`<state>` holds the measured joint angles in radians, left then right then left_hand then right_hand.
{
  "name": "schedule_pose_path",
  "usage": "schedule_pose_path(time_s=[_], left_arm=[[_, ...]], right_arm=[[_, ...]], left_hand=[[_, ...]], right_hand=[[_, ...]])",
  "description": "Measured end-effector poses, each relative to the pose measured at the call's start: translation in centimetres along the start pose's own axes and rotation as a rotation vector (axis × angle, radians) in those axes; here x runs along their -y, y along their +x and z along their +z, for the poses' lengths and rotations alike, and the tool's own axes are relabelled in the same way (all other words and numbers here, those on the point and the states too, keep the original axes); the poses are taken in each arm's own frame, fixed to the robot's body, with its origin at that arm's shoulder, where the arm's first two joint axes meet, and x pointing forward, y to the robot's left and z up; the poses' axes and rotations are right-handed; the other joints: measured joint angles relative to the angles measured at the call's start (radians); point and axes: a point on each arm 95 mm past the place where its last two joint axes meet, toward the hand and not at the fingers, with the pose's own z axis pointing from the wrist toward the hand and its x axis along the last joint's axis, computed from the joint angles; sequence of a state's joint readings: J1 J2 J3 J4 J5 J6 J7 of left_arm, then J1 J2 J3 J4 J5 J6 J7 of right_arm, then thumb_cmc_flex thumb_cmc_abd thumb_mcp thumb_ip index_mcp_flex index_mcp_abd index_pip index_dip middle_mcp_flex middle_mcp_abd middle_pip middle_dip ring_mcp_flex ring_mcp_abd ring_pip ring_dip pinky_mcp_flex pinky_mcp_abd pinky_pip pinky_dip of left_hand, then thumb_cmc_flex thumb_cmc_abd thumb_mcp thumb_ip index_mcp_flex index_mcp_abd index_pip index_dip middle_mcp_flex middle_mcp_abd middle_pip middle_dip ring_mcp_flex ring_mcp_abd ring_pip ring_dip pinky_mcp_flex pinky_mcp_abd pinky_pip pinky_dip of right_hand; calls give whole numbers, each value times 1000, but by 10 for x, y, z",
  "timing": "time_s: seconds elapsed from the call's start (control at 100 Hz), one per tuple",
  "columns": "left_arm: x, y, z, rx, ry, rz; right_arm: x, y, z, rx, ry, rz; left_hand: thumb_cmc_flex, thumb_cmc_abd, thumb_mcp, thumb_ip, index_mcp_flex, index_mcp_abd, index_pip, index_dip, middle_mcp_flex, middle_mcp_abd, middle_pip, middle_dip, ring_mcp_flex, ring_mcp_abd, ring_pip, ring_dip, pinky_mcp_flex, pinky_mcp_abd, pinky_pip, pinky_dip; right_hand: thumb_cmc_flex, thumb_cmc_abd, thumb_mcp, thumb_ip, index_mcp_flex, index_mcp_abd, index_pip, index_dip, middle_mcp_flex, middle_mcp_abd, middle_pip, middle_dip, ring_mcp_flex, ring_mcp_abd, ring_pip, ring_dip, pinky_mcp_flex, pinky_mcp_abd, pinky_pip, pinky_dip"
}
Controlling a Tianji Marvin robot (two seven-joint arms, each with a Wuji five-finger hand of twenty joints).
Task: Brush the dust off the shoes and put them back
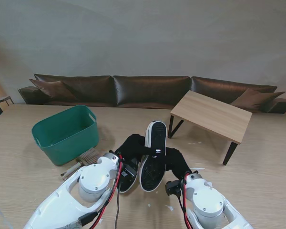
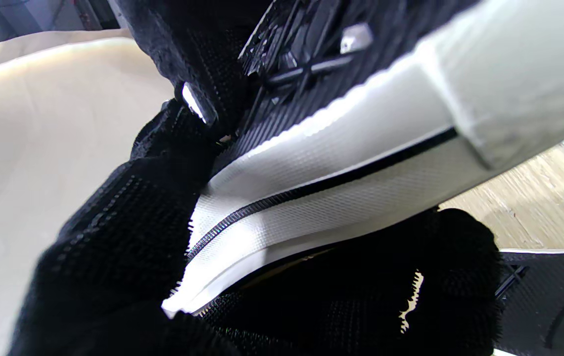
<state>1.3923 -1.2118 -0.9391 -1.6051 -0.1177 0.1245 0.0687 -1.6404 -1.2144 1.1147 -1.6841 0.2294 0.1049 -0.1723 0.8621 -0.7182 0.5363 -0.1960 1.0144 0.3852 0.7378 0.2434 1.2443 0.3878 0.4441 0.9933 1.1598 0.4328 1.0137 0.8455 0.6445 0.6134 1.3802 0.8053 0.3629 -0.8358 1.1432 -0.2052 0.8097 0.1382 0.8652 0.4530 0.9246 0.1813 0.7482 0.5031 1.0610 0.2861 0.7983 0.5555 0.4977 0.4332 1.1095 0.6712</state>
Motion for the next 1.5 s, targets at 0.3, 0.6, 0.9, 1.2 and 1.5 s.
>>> schedule_pose_path(time_s=[0.3,0.6,0.9,1.2,1.5], left_arm=[[1,5,1,-10,-14,15],[-2,5,-4,-8,-4,-42],[0,6,-9,-3,18,-10],[14,12,-14,-23,61,-21],[26,16,-20,-38,87,-5]], right_arm=[[7,-2,-1,-43,-43,162],[8,5,-4,-72,-19,225],[8,9,-5,-80,-4,233],[5,9,-6,-76,-7,254],[3,8,-7,-66,-15,254]], left_hand=[[-18,57,-67,-1,-16,5,-34,41,-42,7,-43,-2,-64,2,-46,21,-142,-1,-9,19],[-115,129,-46,17,-91,20,-460,140,-263,61,-257,-501,-364,97,-474,-188,-408,-41,-305,-22],[-165,131,-35,24,-235,-41,-600,37,-420,117,-345,-688,-474,128,-671,-345,-459,-45,-495,-90],[-145,220,-2,69,-299,-85,-627,-26,-432,130,-348,-719,-476,136,-693,-362,-459,-45,-532,-102],[-145,222,5,69,-299,-85,-611,-32,-432,130,-348,-719,-476,137,-695,-372,-459,-45,-545,-108]], right_hand=[[28,-77,65,-59,192,103,79,69,281,93,4,159,113,94,240,56,1,34,210,0],[40,-76,86,-112,252,178,79,168,362,156,4,238,157,149,491,169,1,69,244,23],[61,-76,85,-154,258,191,79,169,367,169,4,253,168,159,534,194,1,70,244,24],[61,-76,85,-164,271,194,79,181,378,172,4,274,171,162,560,206,1,70,244,24],[61,-75,85,-164,274,194,79,181,379,173,4,278,171,165,561,214,1,70,244,24]])
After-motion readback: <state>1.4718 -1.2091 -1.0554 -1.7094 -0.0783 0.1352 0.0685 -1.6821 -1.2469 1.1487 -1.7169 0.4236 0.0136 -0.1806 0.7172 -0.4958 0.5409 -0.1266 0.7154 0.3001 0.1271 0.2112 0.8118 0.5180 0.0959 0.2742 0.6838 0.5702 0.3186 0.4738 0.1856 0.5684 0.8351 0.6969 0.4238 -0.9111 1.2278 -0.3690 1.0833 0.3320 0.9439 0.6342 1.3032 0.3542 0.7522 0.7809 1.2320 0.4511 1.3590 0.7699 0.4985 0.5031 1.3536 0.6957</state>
